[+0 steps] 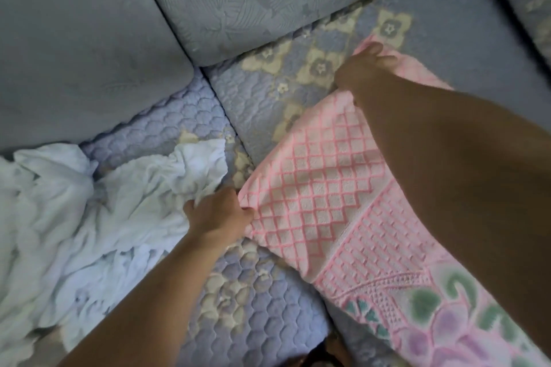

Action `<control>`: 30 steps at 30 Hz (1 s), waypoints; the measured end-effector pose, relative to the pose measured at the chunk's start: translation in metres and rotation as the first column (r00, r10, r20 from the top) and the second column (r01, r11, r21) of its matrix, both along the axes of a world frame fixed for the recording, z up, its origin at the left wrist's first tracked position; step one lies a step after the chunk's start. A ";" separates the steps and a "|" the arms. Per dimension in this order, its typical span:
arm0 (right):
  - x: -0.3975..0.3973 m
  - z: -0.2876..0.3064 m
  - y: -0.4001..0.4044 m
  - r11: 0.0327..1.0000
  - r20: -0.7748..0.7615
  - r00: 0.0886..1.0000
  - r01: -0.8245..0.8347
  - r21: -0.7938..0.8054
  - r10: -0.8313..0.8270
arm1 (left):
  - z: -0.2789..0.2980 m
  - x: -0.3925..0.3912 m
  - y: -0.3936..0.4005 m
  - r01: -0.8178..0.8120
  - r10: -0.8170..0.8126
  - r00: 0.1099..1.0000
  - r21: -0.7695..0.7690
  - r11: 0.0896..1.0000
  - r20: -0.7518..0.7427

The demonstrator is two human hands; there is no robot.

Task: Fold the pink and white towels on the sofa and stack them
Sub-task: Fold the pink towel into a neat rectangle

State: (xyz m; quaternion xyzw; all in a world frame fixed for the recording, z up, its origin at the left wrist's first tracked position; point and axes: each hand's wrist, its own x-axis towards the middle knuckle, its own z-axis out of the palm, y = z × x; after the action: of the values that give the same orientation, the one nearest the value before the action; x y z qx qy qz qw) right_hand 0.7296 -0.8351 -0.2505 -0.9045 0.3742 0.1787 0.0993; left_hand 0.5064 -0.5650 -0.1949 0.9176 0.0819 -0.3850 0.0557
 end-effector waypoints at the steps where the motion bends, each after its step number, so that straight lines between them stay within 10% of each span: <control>1: -0.002 0.005 -0.012 0.997 0.044 0.998 0.032 0.071 -0.035 | 0.009 0.001 -0.003 0.016 -0.016 1.000 -0.011 1.000 0.005; 5: -0.032 0.063 -0.063 0.895 0.168 0.947 0.186 0.406 -0.273 | 0.065 -0.008 -0.002 0.307 -0.302 0.930 0.011 0.952 0.208; 9: -0.097 0.131 -0.132 0.711 0.226 0.774 0.369 0.598 -0.591 | 0.135 -0.042 -0.014 0.141 -0.104 0.990 -0.636 0.758 0.096; 17: -0.250 0.239 -0.260 0.630 0.192 0.630 0.604 0.488 -0.753 | 0.190 -0.145 -0.180 0.295 -0.492 0.869 -0.846 0.444 0.045; 30: -0.391 0.185 -0.372 0.746 0.306 0.703 0.480 0.461 -0.642 | 0.119 -0.336 -0.366 0.566 -0.571 0.799 -0.559 0.606 0.190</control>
State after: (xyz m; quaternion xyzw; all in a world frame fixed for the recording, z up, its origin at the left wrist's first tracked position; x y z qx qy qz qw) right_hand 0.3391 -1.2072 -0.0659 -0.7270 0.5647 -0.0102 0.3906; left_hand 0.1708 -0.9309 -0.0756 0.8295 -0.3371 -0.3915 0.2124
